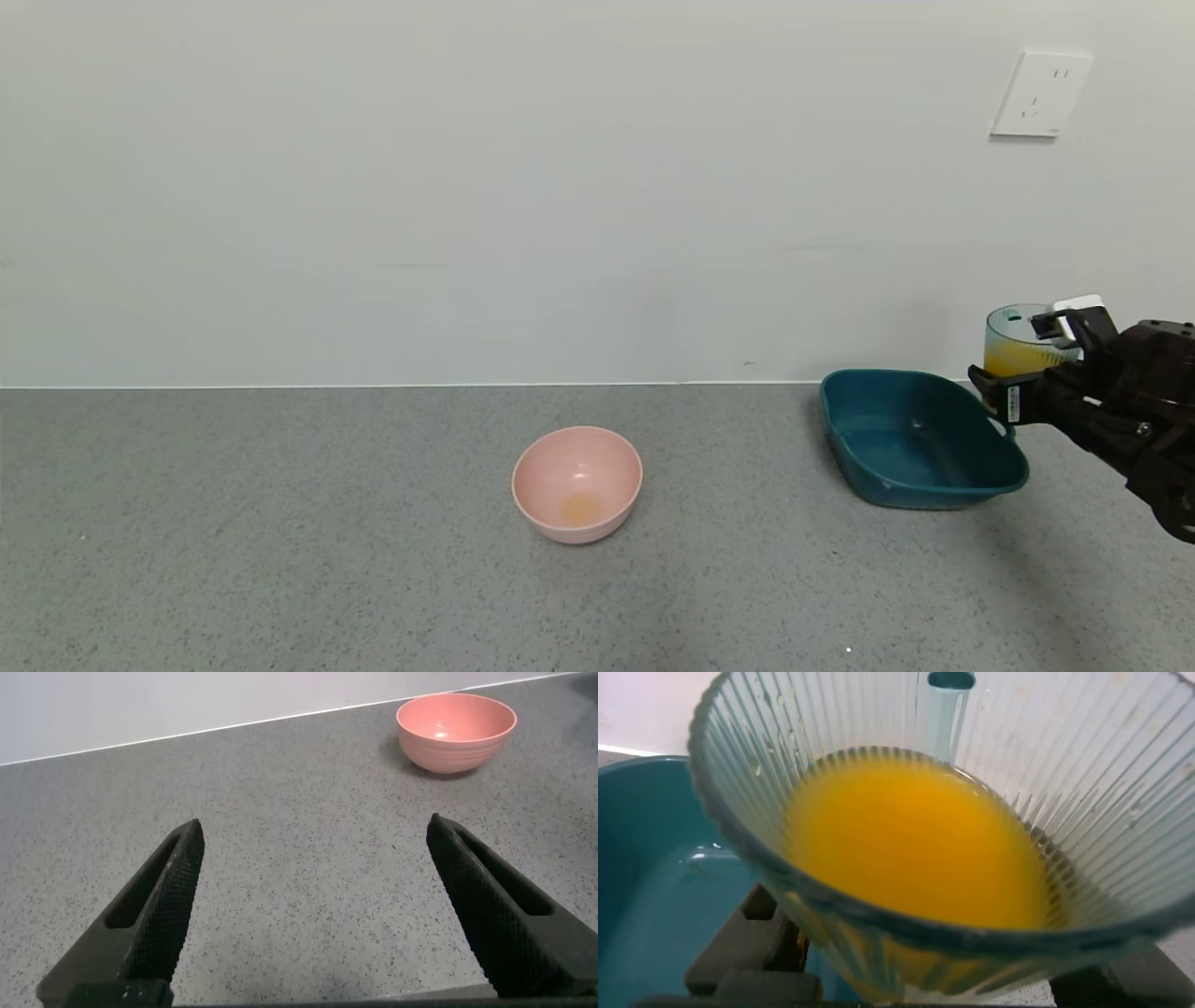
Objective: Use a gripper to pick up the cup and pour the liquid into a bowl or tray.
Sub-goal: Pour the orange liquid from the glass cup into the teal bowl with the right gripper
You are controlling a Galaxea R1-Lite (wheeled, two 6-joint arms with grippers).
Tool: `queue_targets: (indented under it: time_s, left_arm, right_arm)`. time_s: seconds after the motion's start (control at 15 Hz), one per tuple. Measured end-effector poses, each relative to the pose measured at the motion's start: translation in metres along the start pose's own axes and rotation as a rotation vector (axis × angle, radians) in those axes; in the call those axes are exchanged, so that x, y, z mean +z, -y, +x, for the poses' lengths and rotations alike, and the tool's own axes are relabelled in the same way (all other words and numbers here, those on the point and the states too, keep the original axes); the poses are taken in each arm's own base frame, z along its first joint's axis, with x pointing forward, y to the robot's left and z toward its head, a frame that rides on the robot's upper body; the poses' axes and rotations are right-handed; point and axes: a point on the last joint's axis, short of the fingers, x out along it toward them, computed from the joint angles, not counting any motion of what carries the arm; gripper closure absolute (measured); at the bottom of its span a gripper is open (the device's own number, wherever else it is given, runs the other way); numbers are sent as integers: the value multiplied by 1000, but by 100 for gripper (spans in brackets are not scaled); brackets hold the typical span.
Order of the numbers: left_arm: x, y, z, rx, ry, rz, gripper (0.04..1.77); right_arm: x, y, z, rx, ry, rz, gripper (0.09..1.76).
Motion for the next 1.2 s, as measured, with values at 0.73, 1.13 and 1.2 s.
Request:
queue_targets:
  time_s: [0.73,1.13,1.2]
  left_arm:
    - [0,0,0,0,0,0,9]
    - [0,0,0,0,0,0,9]
    - [0,0,0,0,0,0,9]
  right_arm:
    - [-2,-3,-1,10,-9,-170,48]
    - [-2,-6,-1,24,-9,-275,48]
    - [-2,-7,-1,25,-9,-287,48]
